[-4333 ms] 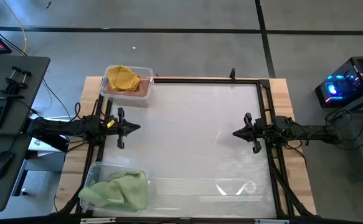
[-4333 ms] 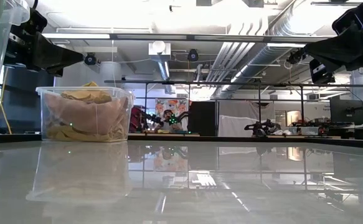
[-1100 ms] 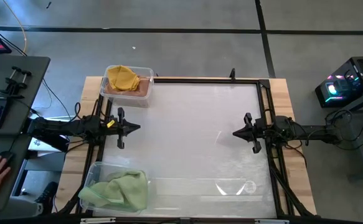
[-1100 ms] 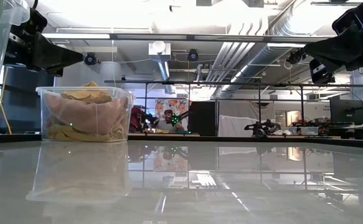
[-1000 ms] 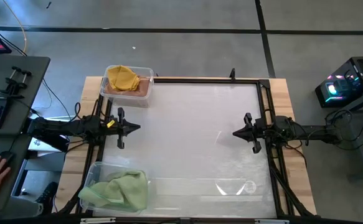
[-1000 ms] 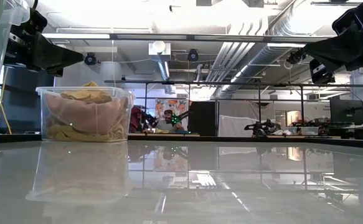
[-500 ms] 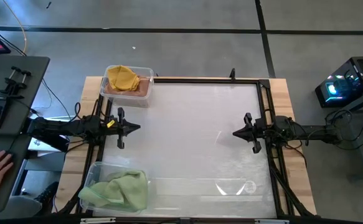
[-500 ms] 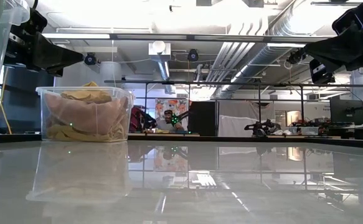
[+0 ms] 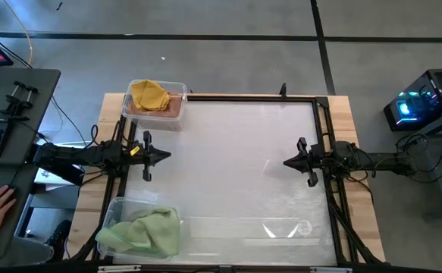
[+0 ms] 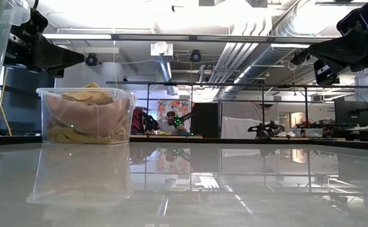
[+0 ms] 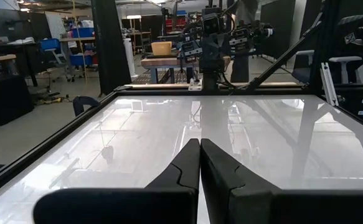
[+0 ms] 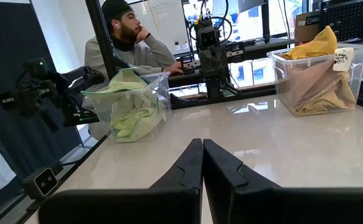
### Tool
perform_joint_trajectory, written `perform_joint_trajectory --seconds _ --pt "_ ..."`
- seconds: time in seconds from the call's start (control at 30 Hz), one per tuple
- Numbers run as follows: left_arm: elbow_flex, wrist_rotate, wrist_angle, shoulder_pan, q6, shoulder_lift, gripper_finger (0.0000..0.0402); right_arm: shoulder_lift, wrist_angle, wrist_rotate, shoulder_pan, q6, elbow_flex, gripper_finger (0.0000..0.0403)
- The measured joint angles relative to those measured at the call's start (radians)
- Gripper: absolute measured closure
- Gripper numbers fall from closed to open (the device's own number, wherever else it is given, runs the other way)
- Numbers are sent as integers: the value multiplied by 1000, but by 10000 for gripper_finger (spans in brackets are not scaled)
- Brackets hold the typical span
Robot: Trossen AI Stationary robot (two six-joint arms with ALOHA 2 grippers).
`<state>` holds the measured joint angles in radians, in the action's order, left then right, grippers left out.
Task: Sort towels by color in basket
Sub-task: Return to Home Position
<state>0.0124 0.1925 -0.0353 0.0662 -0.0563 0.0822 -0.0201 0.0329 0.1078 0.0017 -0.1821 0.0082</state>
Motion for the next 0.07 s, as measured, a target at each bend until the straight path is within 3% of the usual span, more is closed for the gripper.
perform_joint_trajectory --seconds 0.07 --pt "0 0 0 0 0 0 401 0 0 0 0 0 0 401"
